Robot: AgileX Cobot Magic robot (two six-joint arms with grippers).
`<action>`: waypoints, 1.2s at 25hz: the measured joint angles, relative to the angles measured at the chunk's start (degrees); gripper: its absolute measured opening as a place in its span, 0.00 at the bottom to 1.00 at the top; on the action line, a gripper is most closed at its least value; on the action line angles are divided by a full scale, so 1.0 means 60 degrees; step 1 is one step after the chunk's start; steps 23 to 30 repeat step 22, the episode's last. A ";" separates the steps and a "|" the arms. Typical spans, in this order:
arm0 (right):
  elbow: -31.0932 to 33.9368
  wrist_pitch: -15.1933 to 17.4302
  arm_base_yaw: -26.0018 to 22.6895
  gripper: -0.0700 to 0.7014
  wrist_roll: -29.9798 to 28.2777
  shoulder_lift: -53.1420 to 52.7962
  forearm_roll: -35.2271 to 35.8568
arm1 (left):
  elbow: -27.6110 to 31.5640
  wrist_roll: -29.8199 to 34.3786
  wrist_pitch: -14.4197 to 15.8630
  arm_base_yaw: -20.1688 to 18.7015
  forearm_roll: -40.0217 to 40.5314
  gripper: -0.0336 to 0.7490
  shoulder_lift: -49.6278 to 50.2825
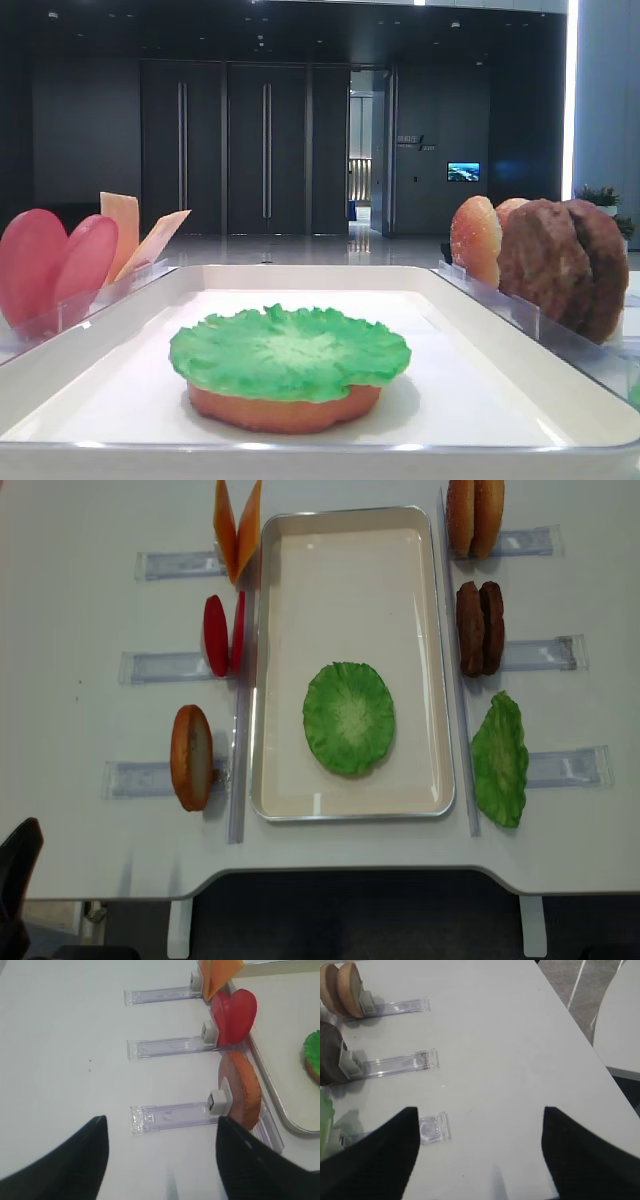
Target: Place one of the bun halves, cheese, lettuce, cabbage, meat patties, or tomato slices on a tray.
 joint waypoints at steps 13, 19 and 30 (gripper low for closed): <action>0.0003 -0.0059 0.0000 0.73 0.0009 0.0000 0.0000 | 0.0000 0.0000 0.0000 0.0000 0.0000 0.70 0.0000; 0.0003 -0.0059 0.0000 0.73 0.0009 0.0000 0.0000 | 0.0000 0.0000 0.0000 0.0000 0.0000 0.70 0.0000; 0.0003 -0.0059 0.0000 0.73 0.0017 0.0000 0.0008 | 0.0000 0.0000 0.0000 0.0000 0.0000 0.70 0.0000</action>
